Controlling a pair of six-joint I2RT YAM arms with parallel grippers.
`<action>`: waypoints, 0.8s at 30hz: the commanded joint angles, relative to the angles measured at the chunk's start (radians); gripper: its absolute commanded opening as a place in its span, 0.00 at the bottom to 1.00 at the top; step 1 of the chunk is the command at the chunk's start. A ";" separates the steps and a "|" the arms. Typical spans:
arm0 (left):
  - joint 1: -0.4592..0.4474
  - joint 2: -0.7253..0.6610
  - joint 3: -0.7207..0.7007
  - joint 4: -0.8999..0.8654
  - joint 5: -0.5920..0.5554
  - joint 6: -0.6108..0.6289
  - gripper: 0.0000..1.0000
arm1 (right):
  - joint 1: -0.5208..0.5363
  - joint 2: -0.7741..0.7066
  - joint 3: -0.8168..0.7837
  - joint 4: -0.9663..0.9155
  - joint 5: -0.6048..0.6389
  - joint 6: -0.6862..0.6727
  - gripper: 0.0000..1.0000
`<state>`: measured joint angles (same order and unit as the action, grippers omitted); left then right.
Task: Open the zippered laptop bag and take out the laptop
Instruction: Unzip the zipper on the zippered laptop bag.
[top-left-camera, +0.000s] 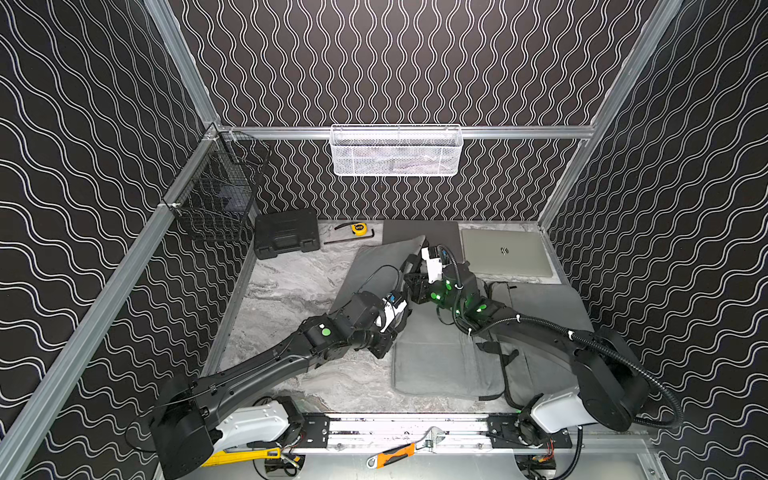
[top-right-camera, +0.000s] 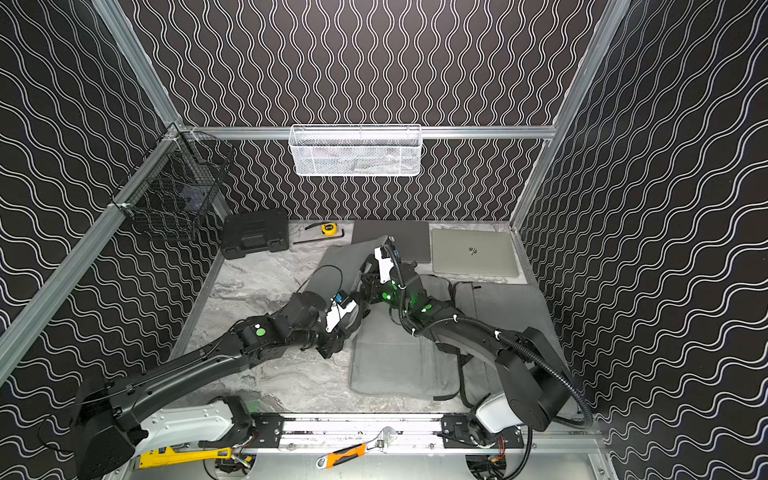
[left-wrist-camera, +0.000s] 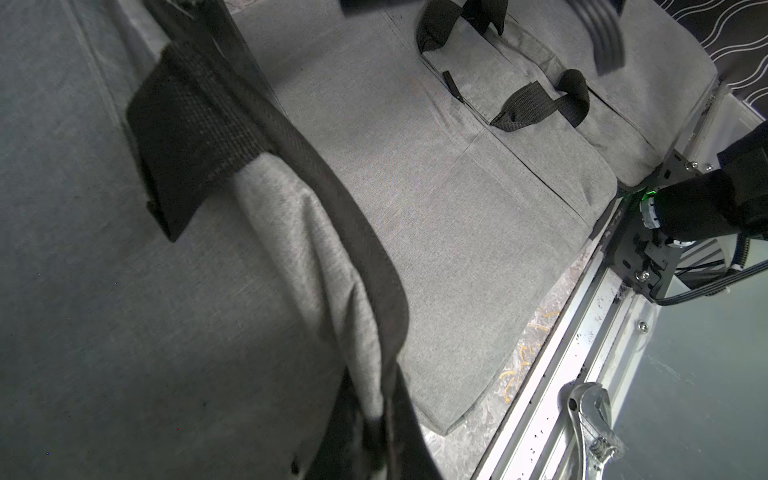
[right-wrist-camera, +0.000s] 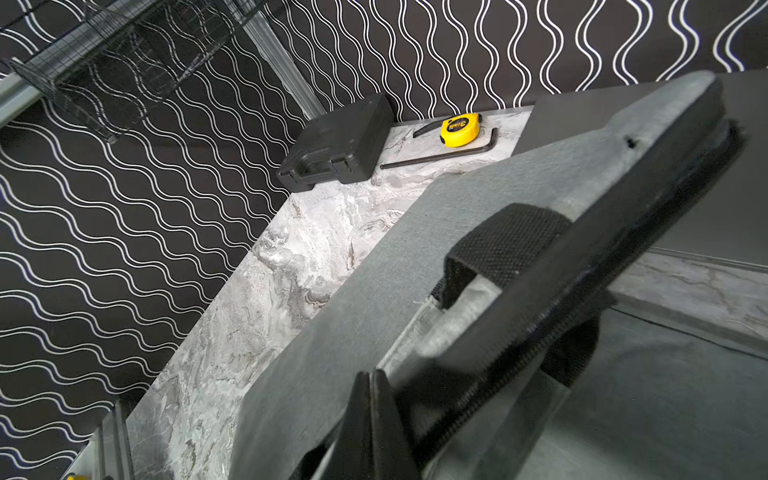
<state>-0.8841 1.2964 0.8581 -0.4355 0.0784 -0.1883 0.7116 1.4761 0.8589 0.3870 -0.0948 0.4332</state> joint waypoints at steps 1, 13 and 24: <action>0.000 -0.017 0.009 0.099 -0.049 -0.017 0.00 | 0.012 -0.017 -0.008 0.079 -0.083 0.006 0.00; 0.001 -0.049 0.001 0.099 -0.097 -0.066 0.00 | 0.040 -0.086 -0.065 0.149 -0.058 0.024 0.00; 0.001 -0.086 -0.027 0.146 -0.129 -0.136 0.00 | 0.061 -0.104 -0.059 0.137 -0.051 0.013 0.00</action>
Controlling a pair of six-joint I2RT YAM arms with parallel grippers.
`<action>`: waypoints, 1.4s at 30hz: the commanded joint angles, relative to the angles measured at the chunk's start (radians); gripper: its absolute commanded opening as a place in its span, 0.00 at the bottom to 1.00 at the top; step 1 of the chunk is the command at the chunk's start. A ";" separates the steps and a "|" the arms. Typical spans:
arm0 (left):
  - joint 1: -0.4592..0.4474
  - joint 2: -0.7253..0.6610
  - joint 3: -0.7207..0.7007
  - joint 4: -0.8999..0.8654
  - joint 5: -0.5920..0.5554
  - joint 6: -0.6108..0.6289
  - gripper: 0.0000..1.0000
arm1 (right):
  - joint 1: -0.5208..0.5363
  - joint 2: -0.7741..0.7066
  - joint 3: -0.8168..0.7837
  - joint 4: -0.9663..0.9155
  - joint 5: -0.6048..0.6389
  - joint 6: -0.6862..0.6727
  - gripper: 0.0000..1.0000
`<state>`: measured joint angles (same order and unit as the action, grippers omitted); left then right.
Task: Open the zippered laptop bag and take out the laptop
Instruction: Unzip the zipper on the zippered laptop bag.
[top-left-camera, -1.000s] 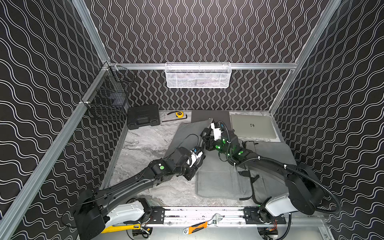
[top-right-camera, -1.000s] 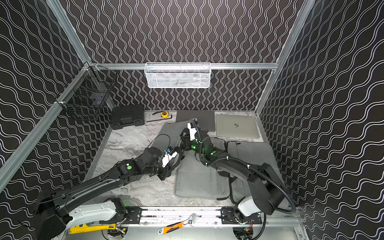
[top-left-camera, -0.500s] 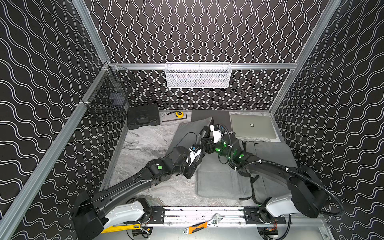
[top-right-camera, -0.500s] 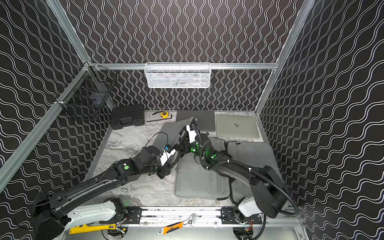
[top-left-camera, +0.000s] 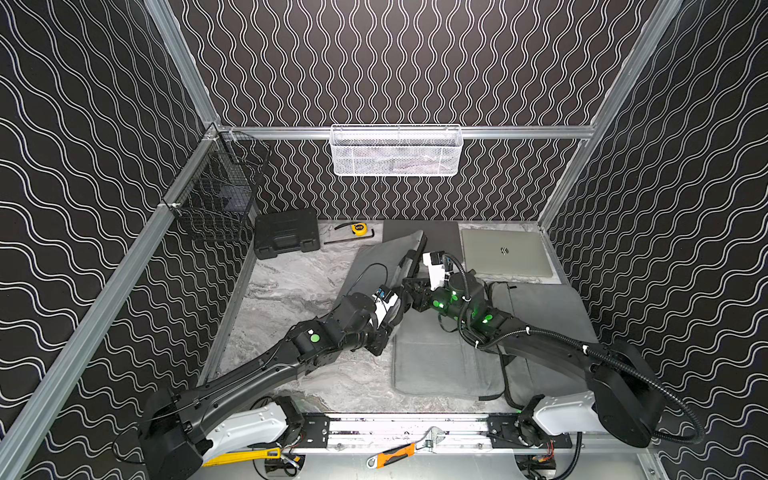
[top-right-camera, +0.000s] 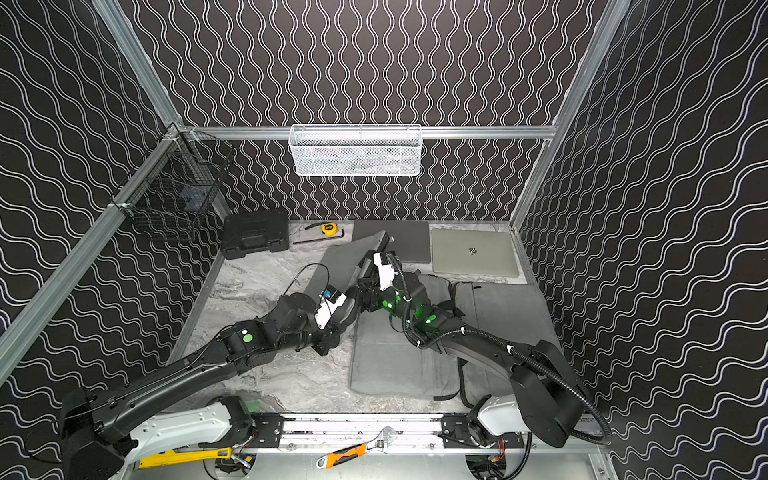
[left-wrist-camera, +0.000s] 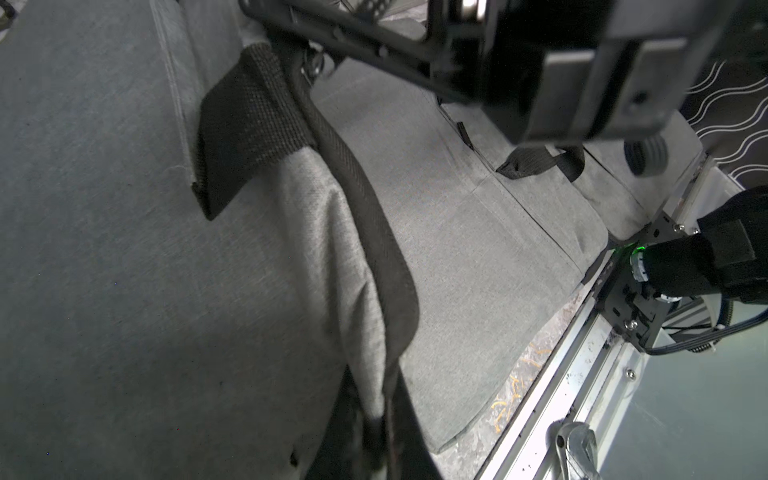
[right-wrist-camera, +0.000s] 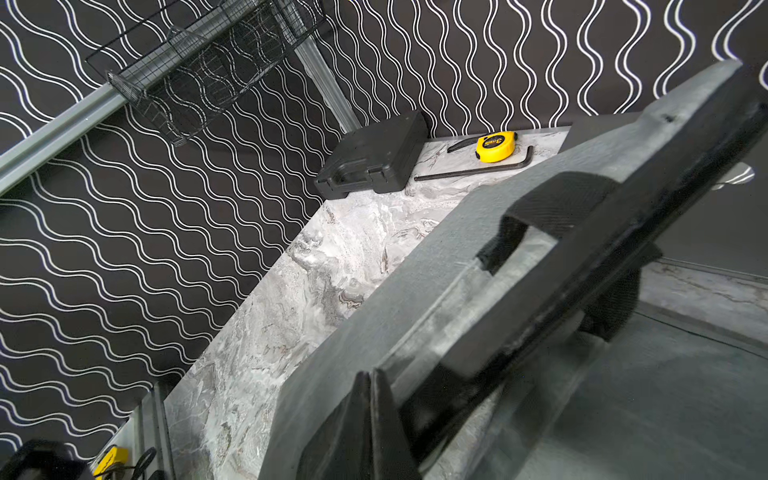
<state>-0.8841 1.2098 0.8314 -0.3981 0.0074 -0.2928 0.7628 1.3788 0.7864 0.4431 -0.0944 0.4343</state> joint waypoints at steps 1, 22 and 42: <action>0.002 0.006 0.002 0.108 -0.060 -0.036 0.00 | 0.014 -0.004 0.016 0.084 -0.053 0.014 0.00; 0.002 0.052 0.060 0.084 -0.138 -0.046 0.00 | 0.055 -0.039 0.021 0.027 -0.035 0.007 0.00; 0.047 0.048 0.033 0.118 -0.058 -0.117 0.00 | 0.100 -0.085 -0.001 -0.005 0.029 0.017 0.00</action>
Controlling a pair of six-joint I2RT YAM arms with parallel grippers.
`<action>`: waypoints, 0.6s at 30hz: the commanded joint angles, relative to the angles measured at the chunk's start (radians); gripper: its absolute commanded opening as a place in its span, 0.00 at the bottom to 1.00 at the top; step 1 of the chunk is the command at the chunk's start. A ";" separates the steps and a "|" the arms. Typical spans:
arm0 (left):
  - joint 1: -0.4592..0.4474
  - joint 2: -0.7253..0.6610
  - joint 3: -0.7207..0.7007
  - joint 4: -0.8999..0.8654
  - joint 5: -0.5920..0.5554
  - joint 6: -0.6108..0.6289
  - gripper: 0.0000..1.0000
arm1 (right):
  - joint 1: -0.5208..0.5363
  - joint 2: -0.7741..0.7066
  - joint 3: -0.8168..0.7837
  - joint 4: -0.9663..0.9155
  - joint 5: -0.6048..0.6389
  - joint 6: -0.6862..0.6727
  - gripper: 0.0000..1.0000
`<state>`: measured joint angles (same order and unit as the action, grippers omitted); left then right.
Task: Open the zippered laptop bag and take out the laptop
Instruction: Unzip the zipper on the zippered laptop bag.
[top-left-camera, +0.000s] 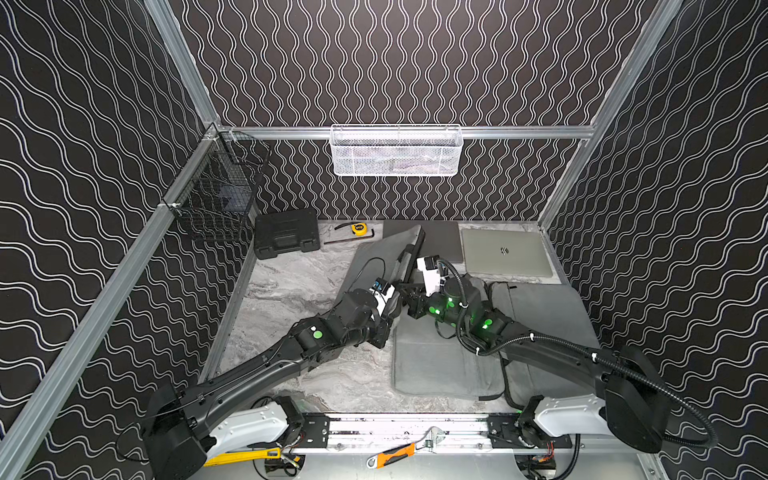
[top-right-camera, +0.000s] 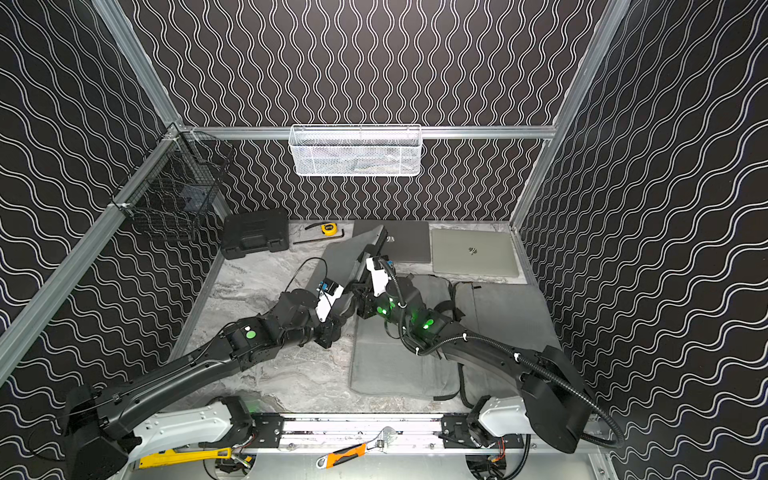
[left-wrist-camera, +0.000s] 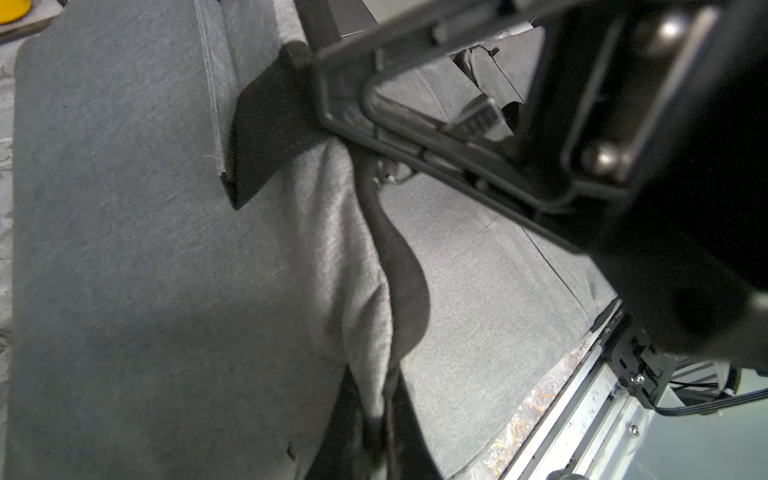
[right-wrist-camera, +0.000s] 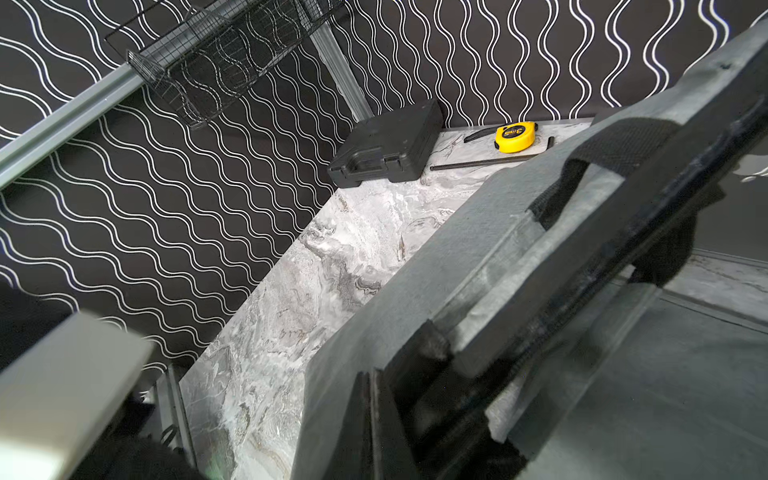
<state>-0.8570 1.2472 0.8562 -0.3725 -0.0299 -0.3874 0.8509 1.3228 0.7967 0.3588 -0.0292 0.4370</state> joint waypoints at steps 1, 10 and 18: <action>0.027 0.013 0.009 0.096 -0.011 -0.024 0.00 | 0.014 -0.037 -0.021 0.084 -0.031 0.012 0.00; 0.077 -0.012 -0.025 0.165 0.070 -0.080 0.00 | 0.014 -0.062 -0.054 0.131 -0.028 0.007 0.00; 0.079 0.023 0.001 0.178 0.117 -0.077 0.00 | 0.048 -0.012 -0.042 0.180 -0.051 0.045 0.00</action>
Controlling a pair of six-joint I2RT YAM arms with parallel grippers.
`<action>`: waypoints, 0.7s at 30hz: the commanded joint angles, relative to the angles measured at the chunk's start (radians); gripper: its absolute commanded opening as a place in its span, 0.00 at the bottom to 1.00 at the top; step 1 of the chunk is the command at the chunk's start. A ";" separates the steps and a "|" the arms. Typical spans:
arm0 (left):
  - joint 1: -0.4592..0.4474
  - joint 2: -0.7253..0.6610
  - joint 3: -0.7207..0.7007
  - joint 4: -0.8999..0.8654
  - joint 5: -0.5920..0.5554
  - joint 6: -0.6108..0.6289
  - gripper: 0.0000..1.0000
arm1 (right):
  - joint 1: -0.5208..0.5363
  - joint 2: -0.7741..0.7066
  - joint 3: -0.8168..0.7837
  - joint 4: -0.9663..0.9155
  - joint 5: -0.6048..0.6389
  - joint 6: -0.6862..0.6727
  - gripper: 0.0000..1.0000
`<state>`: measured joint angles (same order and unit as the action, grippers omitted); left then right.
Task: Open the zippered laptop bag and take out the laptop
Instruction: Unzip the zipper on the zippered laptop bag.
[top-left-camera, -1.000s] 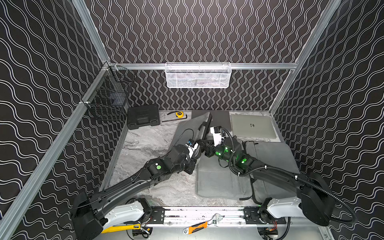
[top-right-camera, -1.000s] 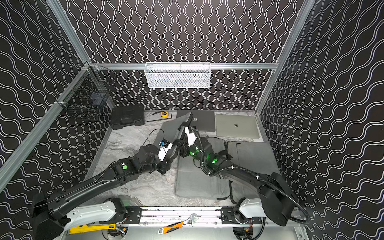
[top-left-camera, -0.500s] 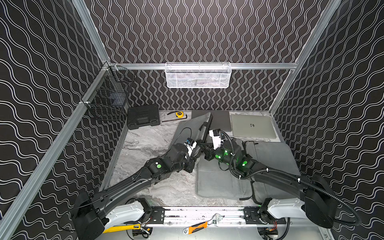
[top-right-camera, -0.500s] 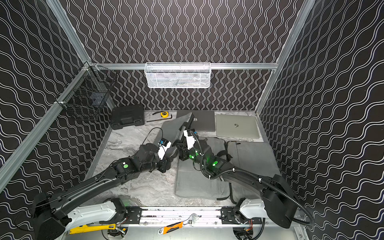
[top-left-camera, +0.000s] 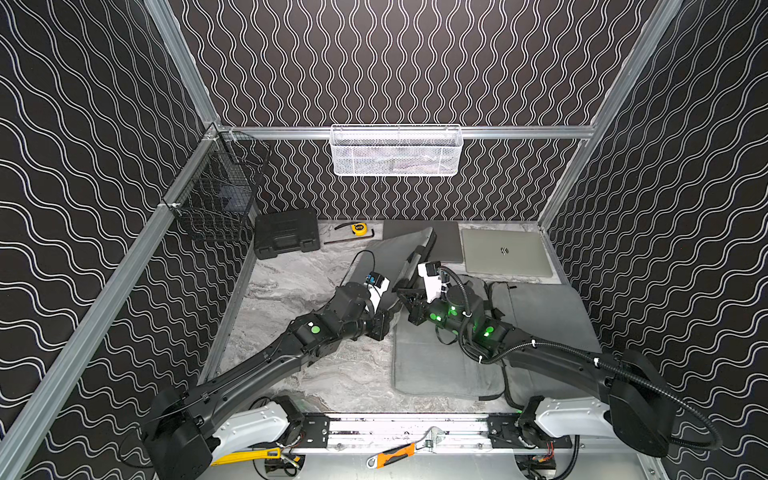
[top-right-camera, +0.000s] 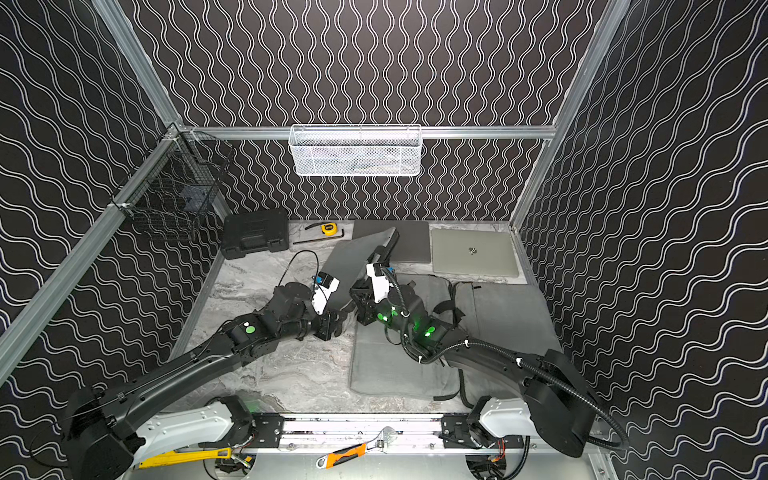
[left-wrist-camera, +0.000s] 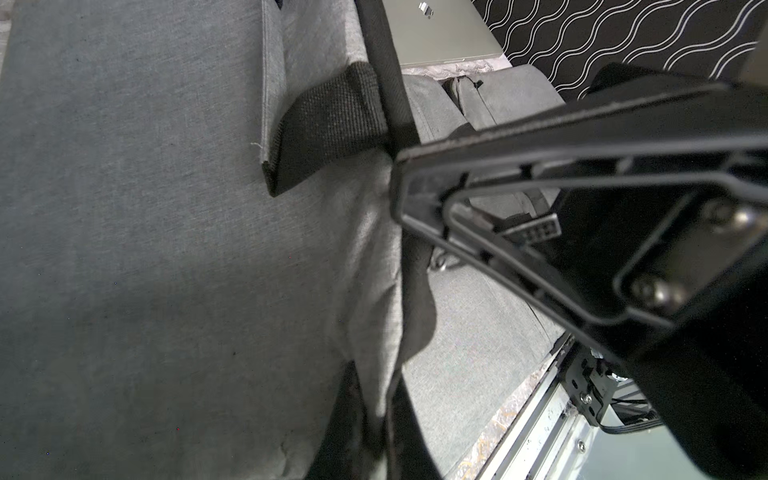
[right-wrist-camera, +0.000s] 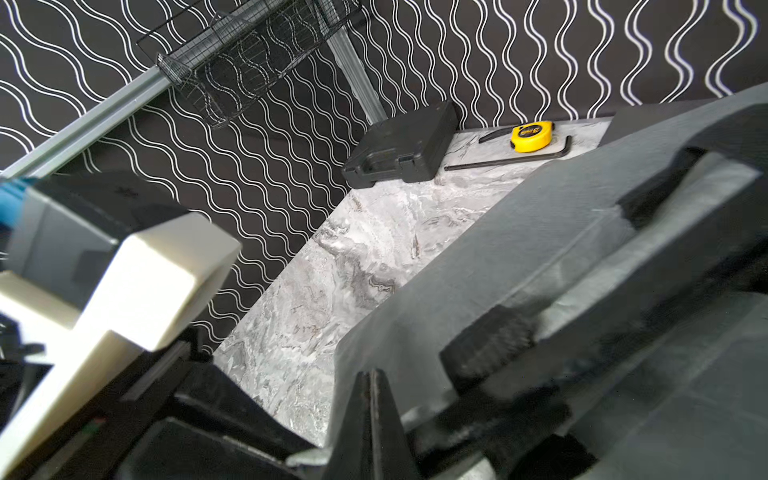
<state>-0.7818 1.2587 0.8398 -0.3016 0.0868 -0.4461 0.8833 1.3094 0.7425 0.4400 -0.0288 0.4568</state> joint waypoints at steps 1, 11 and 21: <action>0.003 0.016 0.021 0.110 0.005 -0.017 0.00 | 0.022 0.001 0.013 0.097 -0.044 0.022 0.00; 0.106 0.028 0.063 0.073 0.150 -0.003 0.43 | 0.031 -0.006 -0.018 0.099 -0.003 0.021 0.00; 0.254 0.096 0.122 0.057 0.367 -0.033 0.54 | 0.031 -0.034 -0.069 0.104 -0.013 0.005 0.00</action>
<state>-0.5465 1.3319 0.9421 -0.2836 0.3733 -0.4622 0.9134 1.2903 0.6765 0.4664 -0.0135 0.4633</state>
